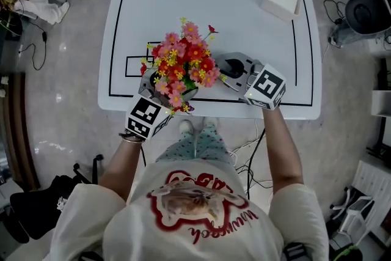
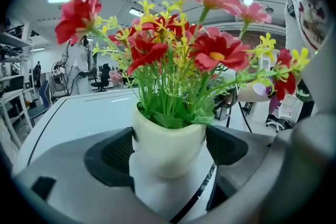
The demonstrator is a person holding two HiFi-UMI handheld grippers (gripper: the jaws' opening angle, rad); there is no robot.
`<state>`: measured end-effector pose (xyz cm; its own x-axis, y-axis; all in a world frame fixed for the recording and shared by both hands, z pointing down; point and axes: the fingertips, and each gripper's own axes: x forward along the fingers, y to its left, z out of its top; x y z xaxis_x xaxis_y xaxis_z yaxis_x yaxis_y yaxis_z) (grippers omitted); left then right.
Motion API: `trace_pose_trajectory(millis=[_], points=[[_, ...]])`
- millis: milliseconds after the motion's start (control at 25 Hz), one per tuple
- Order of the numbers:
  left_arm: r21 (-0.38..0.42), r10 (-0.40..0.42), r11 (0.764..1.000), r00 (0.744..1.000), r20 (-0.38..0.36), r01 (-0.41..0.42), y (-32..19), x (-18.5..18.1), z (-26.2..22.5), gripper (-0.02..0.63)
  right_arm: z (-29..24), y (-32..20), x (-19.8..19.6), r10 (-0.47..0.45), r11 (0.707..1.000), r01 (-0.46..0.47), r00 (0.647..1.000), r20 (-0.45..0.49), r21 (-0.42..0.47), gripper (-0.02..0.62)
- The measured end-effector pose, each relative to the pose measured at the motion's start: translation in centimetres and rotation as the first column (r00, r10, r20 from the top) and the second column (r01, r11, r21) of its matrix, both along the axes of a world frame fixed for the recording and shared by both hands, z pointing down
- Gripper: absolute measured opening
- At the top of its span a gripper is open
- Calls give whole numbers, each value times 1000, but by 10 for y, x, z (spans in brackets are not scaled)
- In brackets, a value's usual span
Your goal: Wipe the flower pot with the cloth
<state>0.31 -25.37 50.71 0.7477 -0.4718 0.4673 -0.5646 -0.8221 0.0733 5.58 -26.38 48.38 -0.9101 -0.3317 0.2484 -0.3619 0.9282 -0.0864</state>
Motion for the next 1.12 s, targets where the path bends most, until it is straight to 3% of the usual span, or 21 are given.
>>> trace_pose_trajectory(millis=[400, 640, 760, 920, 1040, 1120], points=[[20, -17, 1000, 999, -29, 18, 1, 0, 0, 449, 1, 46, -16, -34, 999, 35, 999, -31, 15, 23], [23, -16, 1000, 999, -33, 17, 1, -1, 0, 449, 0, 66, -31, -115, 993, 117, 991, -69, 30, 23], [36, -23, 999, 1000, -18, 23, 2, -1, -2, 449, -18, 56, -16, -65, 996, 66, 997, -28, 52, 23], [114, -133, 985, 991, 4, 132, 8, -10, -15, 450, -21, -1, 33, 128, 989, -121, 988, -84, 84, 23], [66, -271, 959, 961, -57, 275, 14, -23, -17, 450, -13, -41, 34, 115, 991, -105, 985, -131, 85, 23], [7, -323, 946, 945, -46, 323, 18, -27, -10, 449, -7, -58, 19, 65, 997, -58, 988, -139, 60, 23]])
